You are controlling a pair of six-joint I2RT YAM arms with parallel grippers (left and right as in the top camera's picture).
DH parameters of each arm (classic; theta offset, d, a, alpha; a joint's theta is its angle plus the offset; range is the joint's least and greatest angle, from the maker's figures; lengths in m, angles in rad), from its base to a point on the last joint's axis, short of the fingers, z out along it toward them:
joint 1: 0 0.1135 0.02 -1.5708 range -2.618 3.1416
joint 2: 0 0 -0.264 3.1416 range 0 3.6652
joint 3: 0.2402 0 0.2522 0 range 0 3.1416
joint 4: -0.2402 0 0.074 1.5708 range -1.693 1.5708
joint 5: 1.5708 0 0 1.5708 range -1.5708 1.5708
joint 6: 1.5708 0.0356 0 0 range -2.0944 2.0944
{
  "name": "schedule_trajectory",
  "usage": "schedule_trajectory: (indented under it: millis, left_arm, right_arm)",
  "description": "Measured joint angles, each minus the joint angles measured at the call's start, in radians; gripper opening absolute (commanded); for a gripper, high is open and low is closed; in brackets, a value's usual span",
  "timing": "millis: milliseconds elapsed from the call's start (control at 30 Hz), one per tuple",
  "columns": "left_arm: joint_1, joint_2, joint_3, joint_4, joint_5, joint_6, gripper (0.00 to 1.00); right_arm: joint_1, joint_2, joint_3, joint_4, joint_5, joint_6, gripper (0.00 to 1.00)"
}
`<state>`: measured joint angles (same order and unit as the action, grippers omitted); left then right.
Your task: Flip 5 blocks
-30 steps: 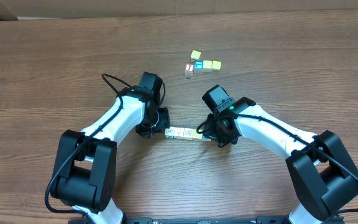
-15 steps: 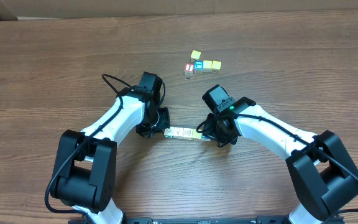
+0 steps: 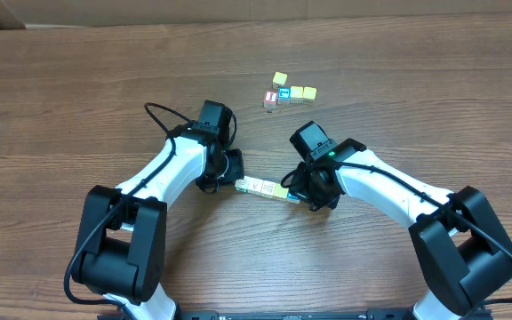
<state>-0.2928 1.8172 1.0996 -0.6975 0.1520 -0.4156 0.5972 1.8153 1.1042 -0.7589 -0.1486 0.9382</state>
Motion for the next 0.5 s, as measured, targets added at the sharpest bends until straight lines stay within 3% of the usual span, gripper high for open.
schedule_trajectory:
  millis: [500]
  left_arm:
    - [0.0, 0.0, 0.0, 0.068, -0.003, 0.003, 0.04]
  right_arm:
    - [0.002, 0.0, -0.001, -0.026, -0.07, 0.227, 0.04]
